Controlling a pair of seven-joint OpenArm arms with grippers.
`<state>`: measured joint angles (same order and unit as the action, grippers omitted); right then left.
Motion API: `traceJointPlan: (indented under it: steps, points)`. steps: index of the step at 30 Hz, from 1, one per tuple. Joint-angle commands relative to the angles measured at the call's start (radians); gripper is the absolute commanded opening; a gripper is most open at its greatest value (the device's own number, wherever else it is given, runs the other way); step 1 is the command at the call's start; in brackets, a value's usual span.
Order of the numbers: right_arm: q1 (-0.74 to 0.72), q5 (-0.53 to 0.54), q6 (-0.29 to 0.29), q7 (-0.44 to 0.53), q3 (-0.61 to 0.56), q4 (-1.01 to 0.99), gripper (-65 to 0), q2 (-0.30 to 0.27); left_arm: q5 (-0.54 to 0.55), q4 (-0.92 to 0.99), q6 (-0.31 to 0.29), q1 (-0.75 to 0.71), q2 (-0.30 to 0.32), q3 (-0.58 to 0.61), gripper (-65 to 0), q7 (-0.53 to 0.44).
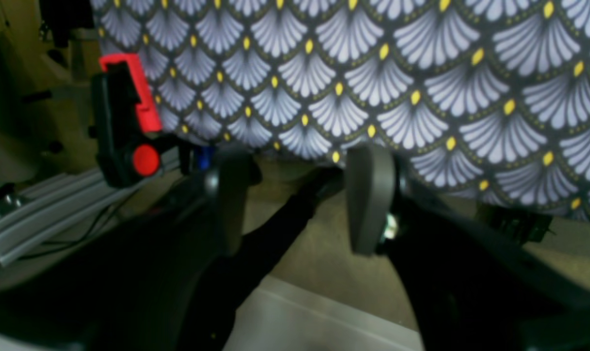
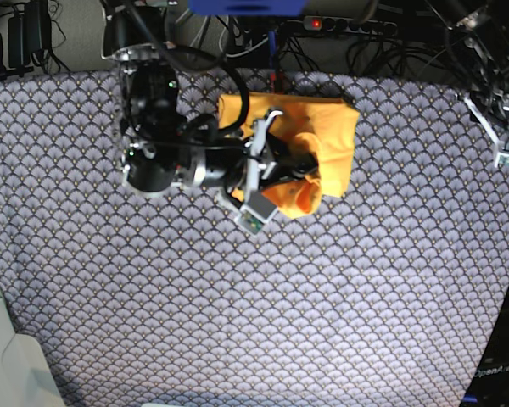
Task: Fold the T-shirt properly
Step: 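Fold the held strip end over onto the strip's middle with the right gripper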
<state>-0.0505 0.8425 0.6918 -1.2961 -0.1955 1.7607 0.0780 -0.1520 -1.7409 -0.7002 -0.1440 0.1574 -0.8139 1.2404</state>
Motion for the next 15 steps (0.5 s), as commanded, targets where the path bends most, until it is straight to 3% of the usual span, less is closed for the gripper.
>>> traceJointPlan:
  steps: [1, 10, 15]
  points:
    - [-0.015, 0.025, 0.006, 0.028, -0.008, 0.014, -65.0, 0.012, -0.004, -0.015, 0.002, -0.003, 0.015, -0.003, -33.8, -0.006]
    - [-0.09, 0.024, 0.006, 0.175, -0.158, -0.192, -65.0, 0.006, 0.001, -0.021, 0.002, -0.015, 0.015, -0.003, -33.8, -0.008]
    - [-0.139, 0.024, 0.006, 0.206, -0.184, -0.285, -65.0, 0.006, 0.001, -0.021, 0.002, -0.016, 0.015, -0.003, -33.8, -0.008]
